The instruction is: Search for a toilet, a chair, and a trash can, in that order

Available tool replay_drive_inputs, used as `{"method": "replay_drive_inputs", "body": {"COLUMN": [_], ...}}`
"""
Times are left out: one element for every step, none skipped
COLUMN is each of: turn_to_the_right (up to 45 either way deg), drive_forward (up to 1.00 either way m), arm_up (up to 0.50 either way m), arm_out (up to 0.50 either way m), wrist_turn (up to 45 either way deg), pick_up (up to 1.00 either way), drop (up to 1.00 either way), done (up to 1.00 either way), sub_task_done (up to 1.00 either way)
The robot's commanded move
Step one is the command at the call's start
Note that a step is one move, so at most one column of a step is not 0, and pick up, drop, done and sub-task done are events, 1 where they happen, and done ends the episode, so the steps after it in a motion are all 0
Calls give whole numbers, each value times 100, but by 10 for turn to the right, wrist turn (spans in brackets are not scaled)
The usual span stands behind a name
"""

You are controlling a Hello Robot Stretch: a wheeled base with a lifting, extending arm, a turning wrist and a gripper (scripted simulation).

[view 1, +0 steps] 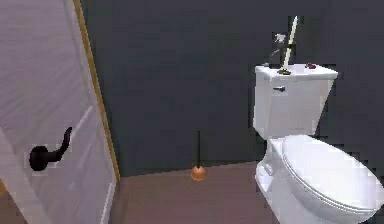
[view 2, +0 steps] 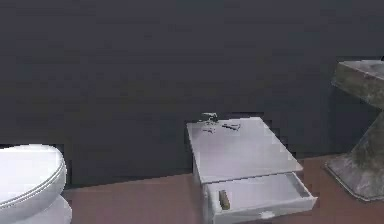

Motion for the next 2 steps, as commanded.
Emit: {"method": "replay_drive_inputs", "body": {"turn_to_the_right": [360, 0], "drive_forward": [0, 25], "arm_up": [0, 0], "arm_out": [0, 0], "wrist_turn": [0, 0], "pick_up": [0, 0], "drop": [0, 0], "done": [0, 0], "sub_task_done": [0, 0]}}
